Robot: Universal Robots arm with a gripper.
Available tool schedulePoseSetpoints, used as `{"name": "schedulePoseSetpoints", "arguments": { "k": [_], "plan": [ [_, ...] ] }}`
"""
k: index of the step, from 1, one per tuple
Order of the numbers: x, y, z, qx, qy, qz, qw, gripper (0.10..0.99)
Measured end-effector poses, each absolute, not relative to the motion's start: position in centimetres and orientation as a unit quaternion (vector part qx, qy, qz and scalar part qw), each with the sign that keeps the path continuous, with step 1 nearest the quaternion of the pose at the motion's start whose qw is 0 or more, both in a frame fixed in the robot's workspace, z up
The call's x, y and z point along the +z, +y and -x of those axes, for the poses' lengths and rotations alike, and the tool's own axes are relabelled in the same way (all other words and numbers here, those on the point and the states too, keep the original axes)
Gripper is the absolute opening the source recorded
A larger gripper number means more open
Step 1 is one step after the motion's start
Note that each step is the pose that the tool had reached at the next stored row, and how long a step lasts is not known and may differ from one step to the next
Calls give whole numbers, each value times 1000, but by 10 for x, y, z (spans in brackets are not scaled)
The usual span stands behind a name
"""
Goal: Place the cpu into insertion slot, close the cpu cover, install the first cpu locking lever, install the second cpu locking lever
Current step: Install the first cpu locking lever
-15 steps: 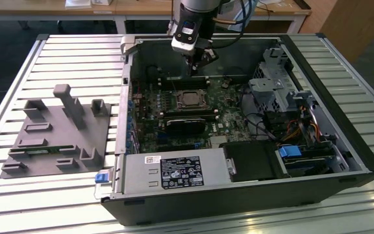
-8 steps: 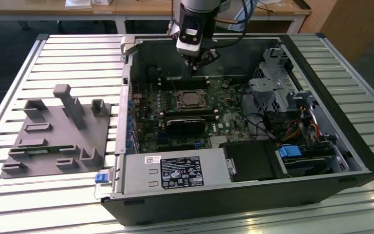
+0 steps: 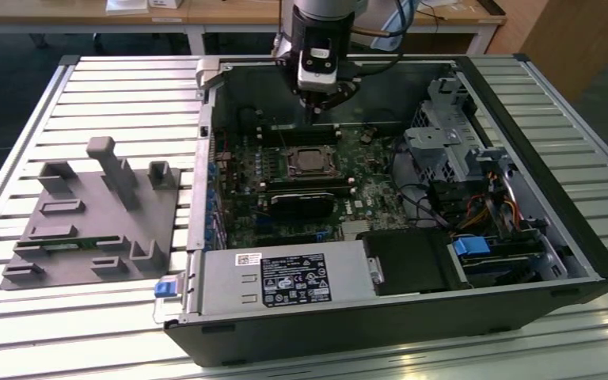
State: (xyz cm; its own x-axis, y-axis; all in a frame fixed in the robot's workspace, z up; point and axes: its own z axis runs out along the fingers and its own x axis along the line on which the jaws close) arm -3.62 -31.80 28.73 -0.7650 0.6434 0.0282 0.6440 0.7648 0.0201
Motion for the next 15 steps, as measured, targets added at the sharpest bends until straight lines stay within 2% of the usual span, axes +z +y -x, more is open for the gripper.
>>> {"name": "schedulePoseSetpoints", "arguments": {
  "k": [15],
  "plan": [
    [287, -318, 36, -13, -975, 222, 12, 114]
  ]
}}
